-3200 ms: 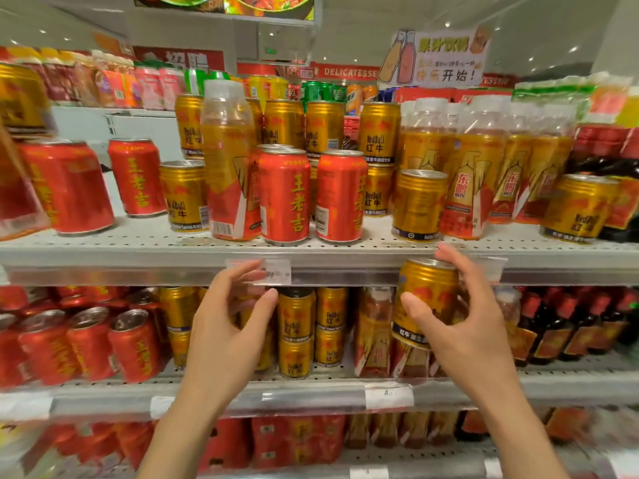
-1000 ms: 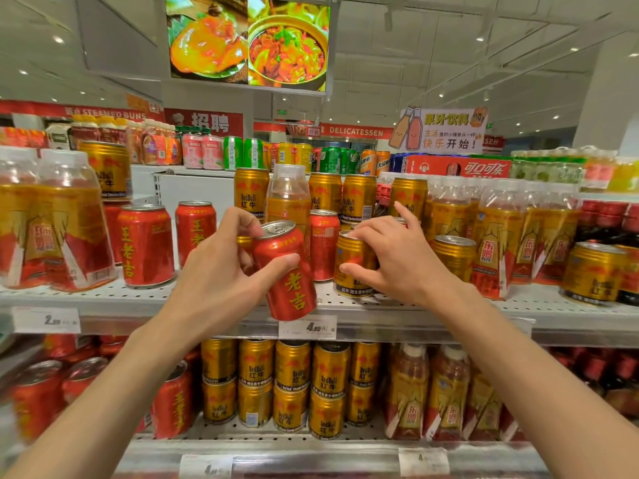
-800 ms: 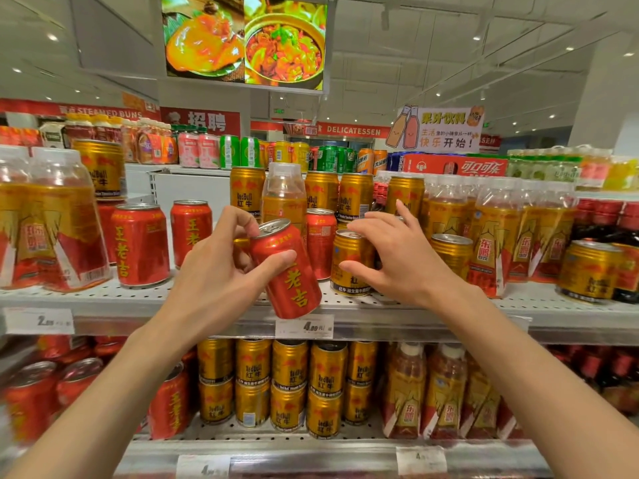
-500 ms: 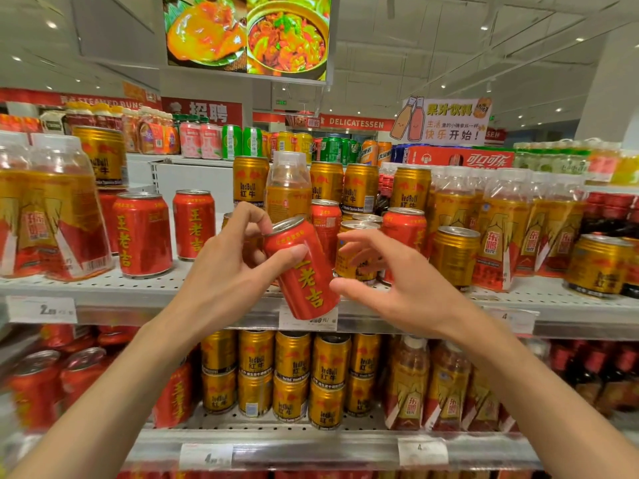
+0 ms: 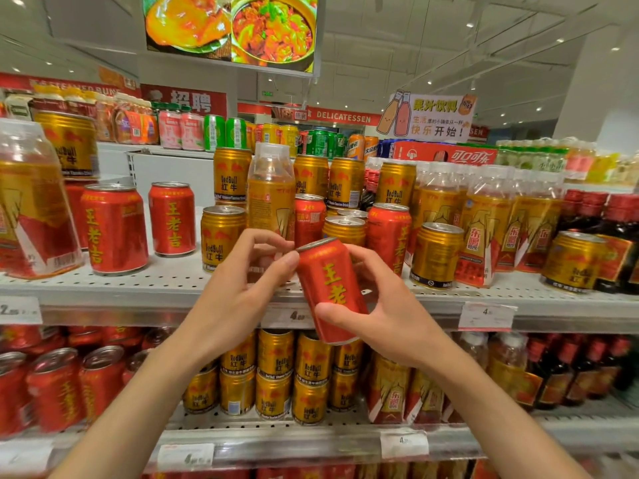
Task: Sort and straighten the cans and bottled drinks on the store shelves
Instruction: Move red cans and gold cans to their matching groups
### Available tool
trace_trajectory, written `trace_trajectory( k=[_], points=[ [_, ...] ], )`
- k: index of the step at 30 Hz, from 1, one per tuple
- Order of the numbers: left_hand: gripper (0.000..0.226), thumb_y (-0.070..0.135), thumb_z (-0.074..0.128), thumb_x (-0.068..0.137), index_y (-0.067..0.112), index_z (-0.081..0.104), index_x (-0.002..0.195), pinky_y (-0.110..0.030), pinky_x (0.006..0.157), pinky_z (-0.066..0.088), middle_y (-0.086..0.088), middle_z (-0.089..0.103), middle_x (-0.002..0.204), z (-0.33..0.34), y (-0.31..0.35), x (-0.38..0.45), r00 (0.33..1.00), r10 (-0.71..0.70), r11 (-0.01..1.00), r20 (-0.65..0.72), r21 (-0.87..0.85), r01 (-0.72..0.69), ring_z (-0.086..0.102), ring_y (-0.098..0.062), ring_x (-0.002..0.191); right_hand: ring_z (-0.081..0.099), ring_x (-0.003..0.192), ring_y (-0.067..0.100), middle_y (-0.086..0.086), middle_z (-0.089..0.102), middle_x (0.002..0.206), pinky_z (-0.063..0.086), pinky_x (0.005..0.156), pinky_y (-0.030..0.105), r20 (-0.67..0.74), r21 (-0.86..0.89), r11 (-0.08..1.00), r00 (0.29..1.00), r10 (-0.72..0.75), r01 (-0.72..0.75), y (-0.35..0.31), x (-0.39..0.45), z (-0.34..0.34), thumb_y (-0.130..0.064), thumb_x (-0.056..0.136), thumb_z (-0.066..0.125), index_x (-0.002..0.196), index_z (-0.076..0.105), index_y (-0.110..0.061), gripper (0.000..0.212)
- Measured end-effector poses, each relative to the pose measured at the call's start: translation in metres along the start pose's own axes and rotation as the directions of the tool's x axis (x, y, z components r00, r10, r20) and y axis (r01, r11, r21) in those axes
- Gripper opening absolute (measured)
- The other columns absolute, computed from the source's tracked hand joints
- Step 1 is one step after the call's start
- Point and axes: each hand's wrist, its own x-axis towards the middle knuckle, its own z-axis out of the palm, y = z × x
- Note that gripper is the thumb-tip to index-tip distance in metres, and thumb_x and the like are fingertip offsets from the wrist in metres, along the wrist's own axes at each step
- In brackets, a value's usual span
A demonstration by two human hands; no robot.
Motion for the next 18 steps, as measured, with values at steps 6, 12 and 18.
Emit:
trace_trajectory(
  k=[6,12,18],
  points=[
    [0.025,0.051,0.058,0.094,0.041,0.054,0.116,-0.04,0.1,0.05,0.021,0.064,0.116,0.035,-0.012,-0.024,0.995,0.023,0.964,-0.098,0.267,0.004,0.059,0.001,0.113,0.057,0.113,-0.009,-0.029,0.057,0.126,0.05,0.094,0.025,-0.169,0.111,0.986,0.976,0.138,-0.121,0.033,-0.035,-0.033,-0.062,0.072,0.079,0.138,0.037,-0.056,0.078],
    [0.032,0.046,0.059,0.091,0.03,0.06,0.119,-0.046,0.097,0.048,0.018,0.062,0.111,0.095,0.001,-0.03,0.979,0.139,0.883,-0.147,0.466,-0.055,0.056,-0.007,0.11,0.054,0.115,-0.012,-0.028,0.058,0.125,0.045,0.095,0.024,-0.233,0.19,0.963,0.944,0.234,-0.192,0.074,-0.072,-0.077,-0.065,0.066,0.078,0.136,0.04,-0.056,0.08],
    [0.034,0.044,0.058,0.092,0.028,0.06,0.122,-0.044,0.097,0.049,0.02,0.059,0.11,0.165,0.021,-0.021,0.984,0.133,0.863,-0.118,0.502,-0.057,0.056,-0.008,0.112,0.052,0.12,-0.007,-0.027,0.054,0.127,0.045,0.103,0.031,-0.242,0.211,0.953,0.933,0.265,-0.216,0.106,-0.092,-0.127,-0.069,0.063,0.075,0.136,0.037,-0.057,0.084]
  ],
)
